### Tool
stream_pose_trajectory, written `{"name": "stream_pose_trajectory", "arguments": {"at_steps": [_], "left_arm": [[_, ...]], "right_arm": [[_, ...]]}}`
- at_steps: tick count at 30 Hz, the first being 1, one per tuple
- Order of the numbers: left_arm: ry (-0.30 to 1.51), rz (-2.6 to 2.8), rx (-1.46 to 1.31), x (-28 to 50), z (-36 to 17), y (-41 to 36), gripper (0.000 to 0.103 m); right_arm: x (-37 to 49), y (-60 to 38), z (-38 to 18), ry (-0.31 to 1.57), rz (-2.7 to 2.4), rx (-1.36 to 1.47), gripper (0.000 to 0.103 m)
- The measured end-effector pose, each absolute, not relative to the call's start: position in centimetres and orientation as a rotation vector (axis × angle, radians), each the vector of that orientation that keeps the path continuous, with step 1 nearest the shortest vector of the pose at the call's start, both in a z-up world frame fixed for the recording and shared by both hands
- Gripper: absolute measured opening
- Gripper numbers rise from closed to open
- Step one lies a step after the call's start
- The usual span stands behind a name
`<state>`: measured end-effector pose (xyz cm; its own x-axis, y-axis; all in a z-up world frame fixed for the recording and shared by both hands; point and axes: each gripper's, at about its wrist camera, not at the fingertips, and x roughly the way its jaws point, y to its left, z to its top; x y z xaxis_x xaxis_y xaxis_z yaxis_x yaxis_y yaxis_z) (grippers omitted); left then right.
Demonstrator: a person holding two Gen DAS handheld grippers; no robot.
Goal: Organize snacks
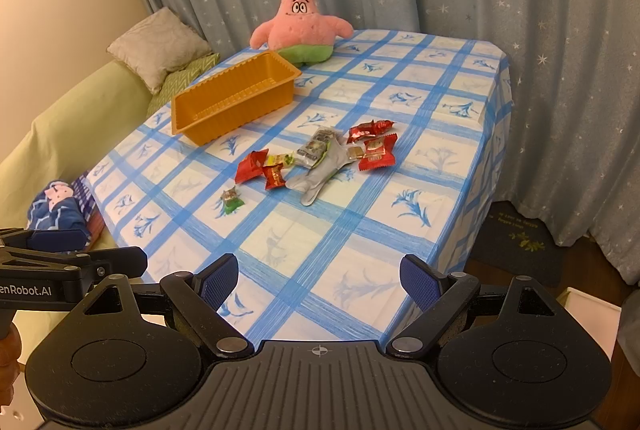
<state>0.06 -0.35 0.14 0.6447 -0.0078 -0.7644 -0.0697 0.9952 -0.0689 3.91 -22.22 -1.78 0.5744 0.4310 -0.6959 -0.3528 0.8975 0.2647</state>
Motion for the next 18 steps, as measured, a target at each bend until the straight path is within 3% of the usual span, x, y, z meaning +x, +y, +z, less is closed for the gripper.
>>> {"name": "stream_pose_trajectory", "arguments": {"at_steps": [18], "left_arm": [[0.871, 0.032, -0.095, 0.24, 0.01, -0.48, 0.102]], "right_arm": [[4.11, -22.30, -1.87, 0.843, 0.460, 0.101, 0.088]]}}
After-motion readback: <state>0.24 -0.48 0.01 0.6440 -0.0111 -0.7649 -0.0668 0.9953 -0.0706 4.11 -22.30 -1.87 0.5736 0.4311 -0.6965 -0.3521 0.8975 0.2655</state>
